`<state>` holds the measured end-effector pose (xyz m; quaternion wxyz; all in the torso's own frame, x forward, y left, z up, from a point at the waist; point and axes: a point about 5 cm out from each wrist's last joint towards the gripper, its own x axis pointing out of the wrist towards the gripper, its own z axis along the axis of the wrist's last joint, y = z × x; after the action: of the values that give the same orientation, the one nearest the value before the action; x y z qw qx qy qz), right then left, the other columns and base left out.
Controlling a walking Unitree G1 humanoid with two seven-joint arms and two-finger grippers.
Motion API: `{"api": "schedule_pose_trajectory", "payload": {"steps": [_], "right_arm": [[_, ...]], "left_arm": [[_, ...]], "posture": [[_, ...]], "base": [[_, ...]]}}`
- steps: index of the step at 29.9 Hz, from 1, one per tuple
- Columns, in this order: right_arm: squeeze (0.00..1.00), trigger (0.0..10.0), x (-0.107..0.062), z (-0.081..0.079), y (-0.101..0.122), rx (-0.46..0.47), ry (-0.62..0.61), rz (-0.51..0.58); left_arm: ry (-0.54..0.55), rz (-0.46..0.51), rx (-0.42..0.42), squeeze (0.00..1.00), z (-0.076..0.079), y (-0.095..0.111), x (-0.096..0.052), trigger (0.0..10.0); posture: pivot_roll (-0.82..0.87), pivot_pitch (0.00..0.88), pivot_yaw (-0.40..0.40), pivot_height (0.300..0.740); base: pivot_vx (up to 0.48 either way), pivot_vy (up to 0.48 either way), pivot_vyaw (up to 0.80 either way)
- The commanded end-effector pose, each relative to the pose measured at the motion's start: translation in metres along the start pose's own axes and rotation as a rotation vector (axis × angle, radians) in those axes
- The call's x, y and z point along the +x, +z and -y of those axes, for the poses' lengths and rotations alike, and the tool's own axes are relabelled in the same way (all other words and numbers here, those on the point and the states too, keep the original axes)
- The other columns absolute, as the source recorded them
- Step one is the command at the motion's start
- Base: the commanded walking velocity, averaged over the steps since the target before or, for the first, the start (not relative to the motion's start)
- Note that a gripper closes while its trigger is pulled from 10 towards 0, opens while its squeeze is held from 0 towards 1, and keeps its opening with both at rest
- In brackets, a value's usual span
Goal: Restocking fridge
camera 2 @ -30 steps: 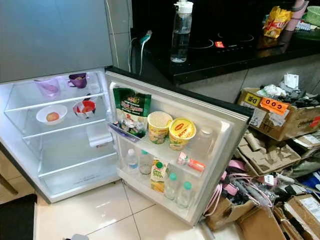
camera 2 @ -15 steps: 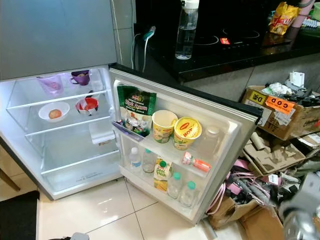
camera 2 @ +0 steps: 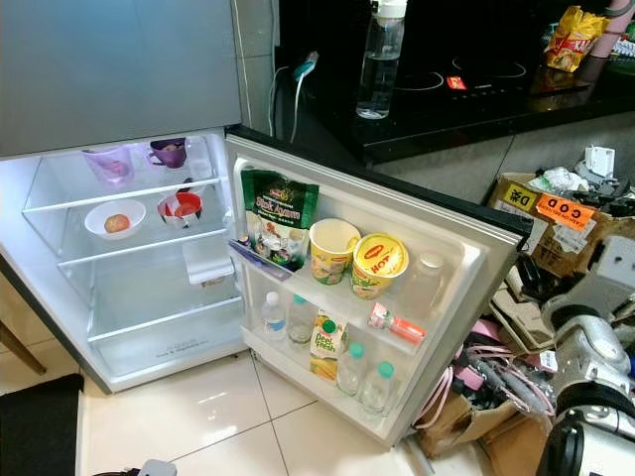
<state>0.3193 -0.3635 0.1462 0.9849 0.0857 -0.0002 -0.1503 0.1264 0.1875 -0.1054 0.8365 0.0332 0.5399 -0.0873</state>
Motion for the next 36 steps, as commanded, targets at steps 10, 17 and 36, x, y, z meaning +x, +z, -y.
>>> {"api": "schedule_pose_trajectory", "payload": {"steps": [10, 17, 36], "right_arm": [[0.0, 0.0, 0.011, -0.025, 0.008, -0.031, 0.115, 0.017], [0.0, 0.0, 0.011, -0.051, 0.001, -0.066, 0.364, -0.033], [0.0, 10.0, -0.025, -0.087, -0.018, -0.11, 1.177, -0.226]], "left_arm": [[-0.001, -0.054, -0.008, 0.0, -0.004, -0.016, -0.003, 10.0], [-0.003, -0.055, -0.011, 0.0, -0.005, -0.016, -0.004, 10.0], [-0.013, -0.058, -0.017, 0.0, -0.001, -0.017, -0.003, 10.0]], "posture": [[-0.04, 0.0, -0.003, 0.74], [-0.04, 0.0, 0.0, 0.74], [-0.05, 0.0, -0.014, 0.74]], "base": [[0.0, 0.0, 0.0], [0.0, 0.0, 0.0], [0.0, 0.0, 0.0]]}}
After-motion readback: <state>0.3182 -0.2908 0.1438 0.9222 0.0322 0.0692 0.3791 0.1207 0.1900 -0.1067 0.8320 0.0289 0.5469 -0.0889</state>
